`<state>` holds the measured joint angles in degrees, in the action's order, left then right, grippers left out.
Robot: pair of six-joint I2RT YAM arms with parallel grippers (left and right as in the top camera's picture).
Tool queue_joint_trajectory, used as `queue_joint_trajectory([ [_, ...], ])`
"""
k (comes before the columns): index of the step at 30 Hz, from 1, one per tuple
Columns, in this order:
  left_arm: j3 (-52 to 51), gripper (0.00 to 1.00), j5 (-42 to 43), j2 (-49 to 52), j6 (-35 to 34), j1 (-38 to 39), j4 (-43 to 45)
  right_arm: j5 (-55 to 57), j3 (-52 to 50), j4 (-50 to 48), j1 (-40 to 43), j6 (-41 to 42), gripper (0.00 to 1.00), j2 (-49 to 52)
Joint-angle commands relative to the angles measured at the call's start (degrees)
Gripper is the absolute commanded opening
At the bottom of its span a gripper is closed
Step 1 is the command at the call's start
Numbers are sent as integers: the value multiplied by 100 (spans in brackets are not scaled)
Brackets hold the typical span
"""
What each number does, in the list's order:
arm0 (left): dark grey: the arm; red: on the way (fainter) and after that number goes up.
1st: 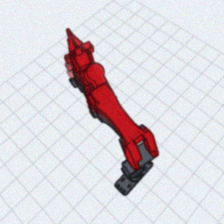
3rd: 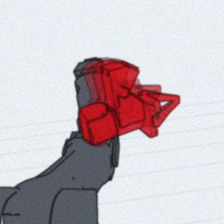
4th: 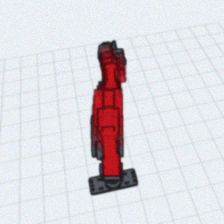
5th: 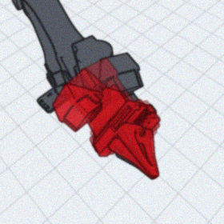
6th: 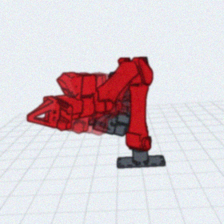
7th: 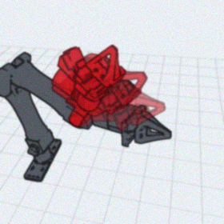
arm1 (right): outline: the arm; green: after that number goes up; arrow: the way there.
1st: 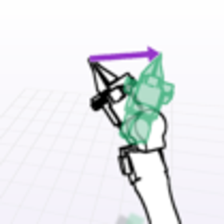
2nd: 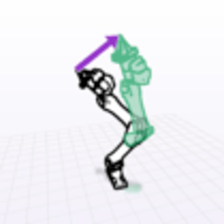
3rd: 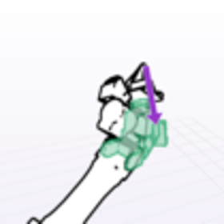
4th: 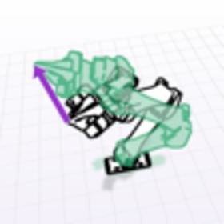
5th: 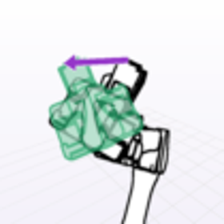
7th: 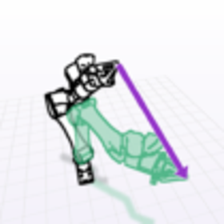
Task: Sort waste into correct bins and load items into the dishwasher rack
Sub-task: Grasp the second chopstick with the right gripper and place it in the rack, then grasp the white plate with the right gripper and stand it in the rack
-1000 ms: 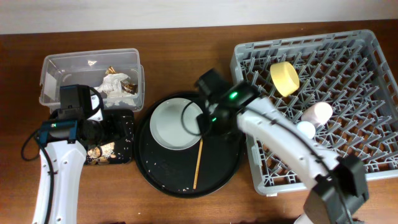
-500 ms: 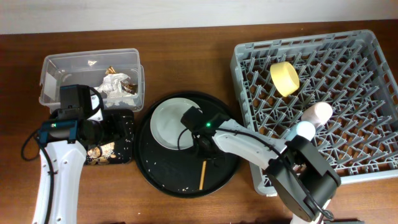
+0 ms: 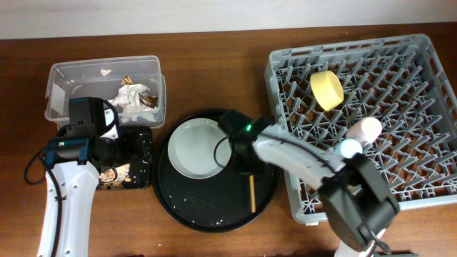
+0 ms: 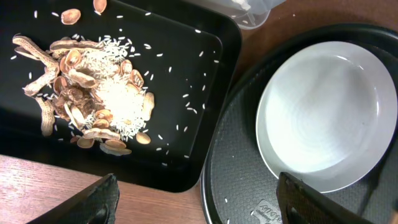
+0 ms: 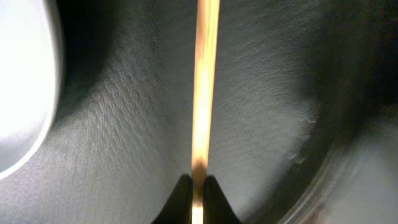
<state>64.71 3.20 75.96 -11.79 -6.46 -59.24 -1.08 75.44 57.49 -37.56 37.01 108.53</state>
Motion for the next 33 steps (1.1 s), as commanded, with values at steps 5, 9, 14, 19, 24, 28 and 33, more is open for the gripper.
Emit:
queue_joint_trajectory([
  [5, -15, 81, 44, -76, -35, -20, 0, 181, 1934, 1882, 1637, -2771, 4, -981],
  [9, -15, 80, 44, -76, -37, -20, -2, 177, 1547, 1814, 2352, -2983, 4, -804],
  [14, -15, 81, 44, -76, -37, -20, 0, -302, 789, 1088, 2479, -3574, 5, -595],
  [19, -15, 81, 46, -76, -37, -20, 0, -254, 850, 933, 2490, -3558, 49, -595],
  [24, -15, 80, 44, -76, -37, -20, 0, -544, 1947, 1414, 2398, -3156, 52, -706],
  [28, -15, 80, 44, -76, -37, -20, 2, -1180, 2208, 1045, 1711, -3163, 65, -684],
  [33, -15, 81, 44, -76, -37, -20, 2, -1178, 2186, 608, 855, -2723, 67, -37],
])
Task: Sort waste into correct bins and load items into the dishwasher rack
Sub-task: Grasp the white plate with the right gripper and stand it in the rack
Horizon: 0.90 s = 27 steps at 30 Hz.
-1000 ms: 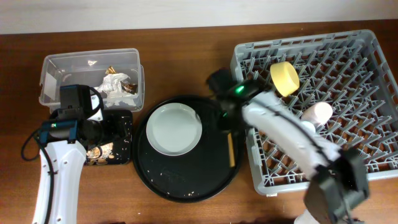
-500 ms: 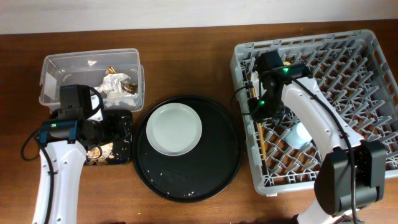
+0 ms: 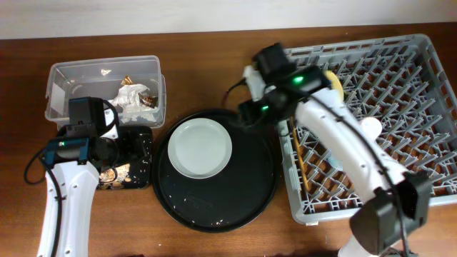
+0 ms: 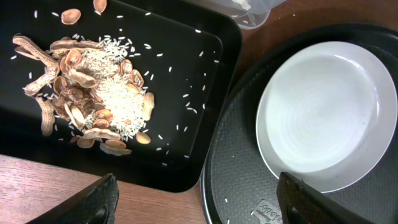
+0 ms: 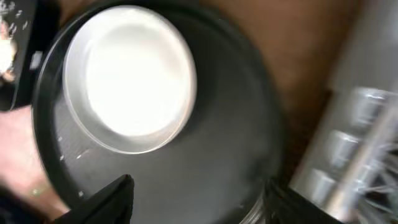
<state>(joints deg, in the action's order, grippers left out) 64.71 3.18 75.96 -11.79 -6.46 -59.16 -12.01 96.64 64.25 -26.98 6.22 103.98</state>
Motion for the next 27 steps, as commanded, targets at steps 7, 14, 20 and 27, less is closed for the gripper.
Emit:
queue_joint_trajectory([
  [7, -15, 81, 46, -76, -37, -20, -7, -192, 66, -367, -608, 846, 66, 1856],
  [14, -15, 81, 46, -76, -37, -20, -7, -105, 66, -352, -706, 1257, 26, 2586],
  [20, -15, 81, 46, -76, -37, -20, -7, -20, 81, -109, -446, 1469, 4, 2413],
  [27, -15, 81, 46, -76, -37, -20, -7, 1716, 407, 584, 282, 1097, 4, 380],
])
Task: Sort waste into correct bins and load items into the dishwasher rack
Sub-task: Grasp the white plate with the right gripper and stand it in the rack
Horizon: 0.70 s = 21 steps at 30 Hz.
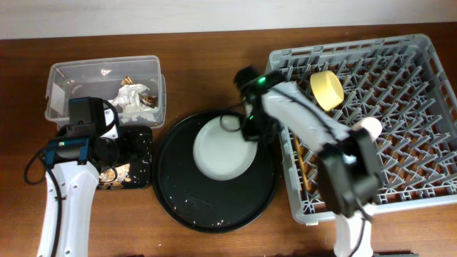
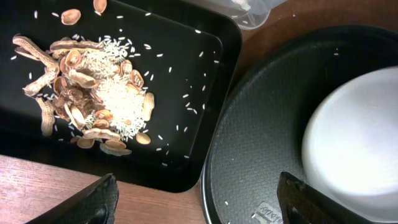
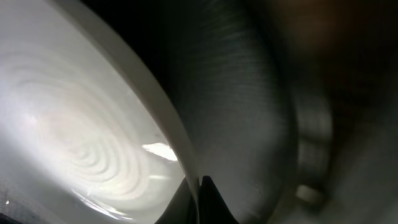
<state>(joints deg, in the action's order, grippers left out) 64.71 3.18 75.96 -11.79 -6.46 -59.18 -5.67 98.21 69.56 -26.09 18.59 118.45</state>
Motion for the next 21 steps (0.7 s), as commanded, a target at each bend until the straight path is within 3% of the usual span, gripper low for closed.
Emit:
queue_joint_trajectory([
  [1, -15, 81, 44, -76, -37, -20, -4, 1698, 249, 55, 295, -142, 4, -1484],
  [4, -15, 81, 46, -76, -37, -20, -4, 3593, 249, 55, 487, -140, 4, -2162],
  [8, -15, 81, 46, -76, -37, -20, -4, 5320, 240, 219, 619, 63, 4, -2194],
  [12, -15, 81, 46, -76, -37, -20, -4, 5333, 219, 573, 634, 651, 4, -1856],
  [21, -15, 81, 44, -76, -37, -20, -4, 4063, 219, 782, 623, 809, 4, -1163],
])
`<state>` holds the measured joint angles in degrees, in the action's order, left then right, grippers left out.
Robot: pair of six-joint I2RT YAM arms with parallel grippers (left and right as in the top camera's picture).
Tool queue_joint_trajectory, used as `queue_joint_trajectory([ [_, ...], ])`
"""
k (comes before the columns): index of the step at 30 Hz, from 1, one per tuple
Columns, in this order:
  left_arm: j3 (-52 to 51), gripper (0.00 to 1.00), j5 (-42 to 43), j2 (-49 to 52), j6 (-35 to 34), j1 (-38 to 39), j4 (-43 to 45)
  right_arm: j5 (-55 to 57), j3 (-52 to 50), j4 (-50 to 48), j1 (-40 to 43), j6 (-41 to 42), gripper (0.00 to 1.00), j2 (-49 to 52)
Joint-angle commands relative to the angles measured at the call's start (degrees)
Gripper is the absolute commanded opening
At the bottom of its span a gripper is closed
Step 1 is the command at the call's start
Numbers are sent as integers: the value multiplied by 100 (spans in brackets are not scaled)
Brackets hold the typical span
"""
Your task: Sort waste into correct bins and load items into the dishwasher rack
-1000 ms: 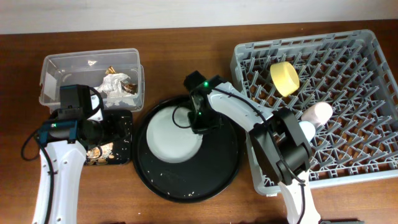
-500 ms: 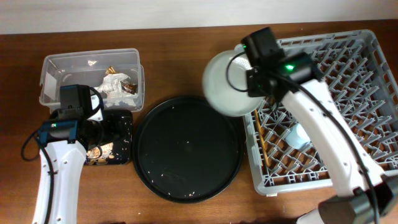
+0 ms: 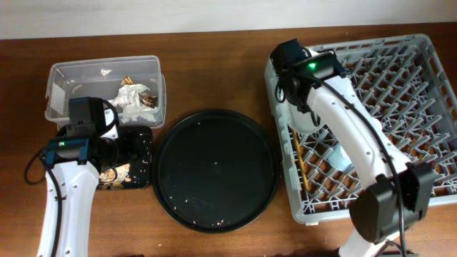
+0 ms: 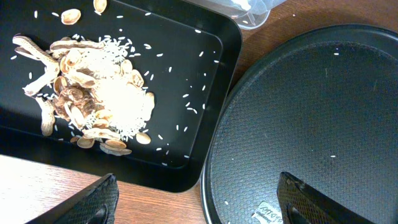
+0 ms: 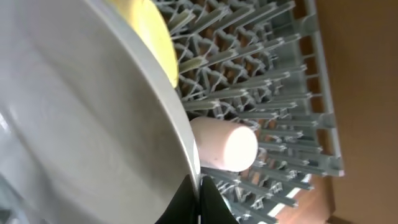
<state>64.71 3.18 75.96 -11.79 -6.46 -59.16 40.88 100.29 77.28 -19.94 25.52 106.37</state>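
My right gripper (image 5: 198, 188) is shut on the rim of the white plate (image 5: 74, 124), which stands on edge over the left part of the grey dishwasher rack (image 3: 400, 86). In the overhead view the arm hides most of the plate (image 3: 307, 121). A yellow cup (image 5: 155, 37) and a pale cup (image 5: 227, 146) lie in the rack behind it. A wooden chopstick (image 3: 298, 160) lies in the rack's left side. My left gripper (image 4: 196, 202) hangs open between the black food-waste tray (image 4: 205, 74) and the round black tray (image 4: 311, 124).
Peanut shells and rice (image 4: 93, 99) are piled in the food-waste tray. A clear bin (image 3: 103, 89) with wrappers stands at the back left. The round tray (image 3: 214, 168) holds only a few crumbs. Brown table (image 3: 207, 64) surrounds all.
The right gripper, shut on the plate's rim at the round tray, has carried the plate off it and now holds it on edge over the rack. The left arm has not moved.
First the right gripper was shut on the chopstick on the round tray. Then the chopstick lay in the rack and the gripper was open above the tray. Then it gripped the plate's rim, and now the plate is at the rack. The left gripper stayed open throughout.
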Motion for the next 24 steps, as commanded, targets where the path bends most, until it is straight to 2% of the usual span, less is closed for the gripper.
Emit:
queue_joint_trajectory([
  [1, -15, 81, 44, -76, -35, -20, -4, -1032, 11, -15, 9, 114, 13, 46],
  [2, -15, 81, 44, -76, -37, -20, -4, -1443, 13, -44, 11, 111, 65, 0],
  [4, -15, 81, 46, -76, -37, -20, -4, -1757, 15, -83, 55, 109, 73, -247],
  [9, -15, 81, 55, -76, -37, -20, -7, -2861, 17, -116, 732, -426, 88, -960],
  [11, -15, 81, 168, -76, -33, -20, 13, -3740, 17, -114, 1113, -1069, 89, -1095],
  [13, -15, 81, 444, -76, 68, 13, 136, -5285, 17, -4, 1650, -2245, 92, -1152],
  [15, -15, 81, 730, -76, 448, 203, 452, -5890, 15, 260, 2103, -2802, 95, -1123],
  [17, -15, 92, 739, -70, 745, 525, 688, -5858, 11, 470, 2337, -2983, 95, -1119],
  [20, -15, 95, 732, -66, 870, 861, 562, -5405, 11, 643, 2371, -2929, 95, -1119],
  [24, -15, 99, 505, -68, 870, 892, -341, -5222, -39, 800, 2371, -2802, 94, -1217],
])
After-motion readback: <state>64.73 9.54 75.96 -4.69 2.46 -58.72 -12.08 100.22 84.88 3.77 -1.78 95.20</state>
